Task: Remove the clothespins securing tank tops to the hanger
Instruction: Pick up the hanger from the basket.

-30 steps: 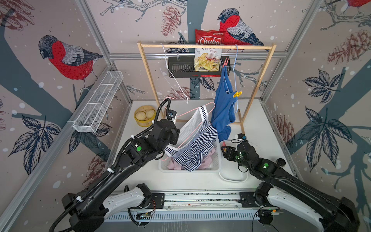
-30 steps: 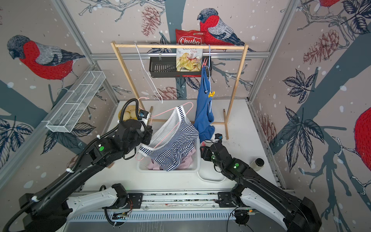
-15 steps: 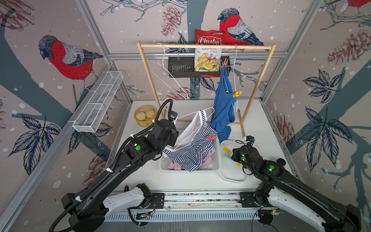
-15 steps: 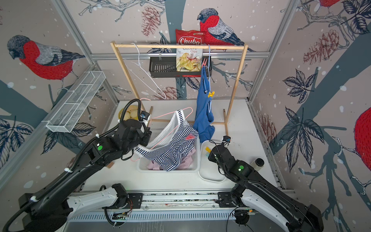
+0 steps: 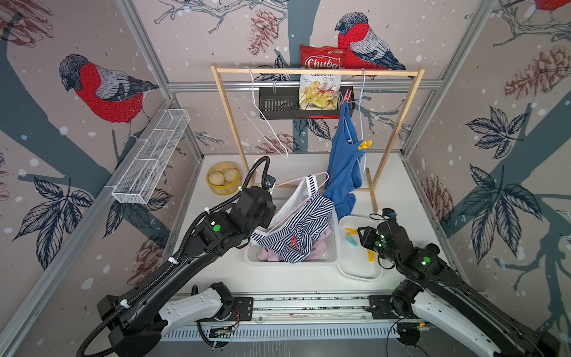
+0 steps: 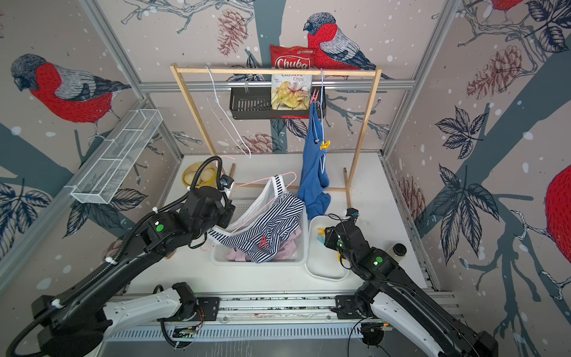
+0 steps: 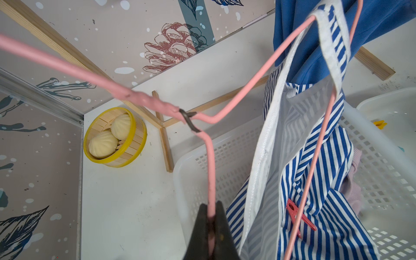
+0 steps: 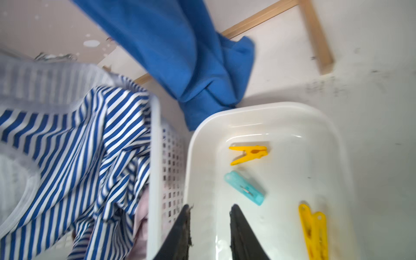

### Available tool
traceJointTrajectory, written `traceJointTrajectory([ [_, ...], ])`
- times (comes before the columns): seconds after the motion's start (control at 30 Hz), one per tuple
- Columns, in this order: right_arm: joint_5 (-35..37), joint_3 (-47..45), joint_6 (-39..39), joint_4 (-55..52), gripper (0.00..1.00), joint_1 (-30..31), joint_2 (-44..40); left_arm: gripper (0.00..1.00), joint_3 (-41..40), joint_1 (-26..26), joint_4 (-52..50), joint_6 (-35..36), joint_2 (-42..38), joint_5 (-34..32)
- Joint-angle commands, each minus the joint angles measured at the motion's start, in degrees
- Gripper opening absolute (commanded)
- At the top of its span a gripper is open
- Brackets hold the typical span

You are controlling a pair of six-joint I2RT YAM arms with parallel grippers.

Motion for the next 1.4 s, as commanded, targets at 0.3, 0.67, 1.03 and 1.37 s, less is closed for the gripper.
traceJointTrajectory([
  [0.3,15.71,21.29,-22.43,15.50,0.45,24.22,30.02,0.00,1.85,0.51,2.74,-2.98,2.92,-2.46],
  [0.67,-2.51,25.86,-28.77,24.52,0.46,23.42,49.16,0.00,8.75,10.23,0.98,-1.24,3.40,4.87],
  [1.03,-3.45,23.44,-30.13,27.74,0.47,25.92,52.22,0.00,13.20,10.65,-0.79,-0.30,3.57,4.85],
  [1.37,-1.17,26.89,-28.51,21.91,0.46,24.25,55.13,0.00,13.61,10.64,-0.55,-0.18,2.61,4.93],
])
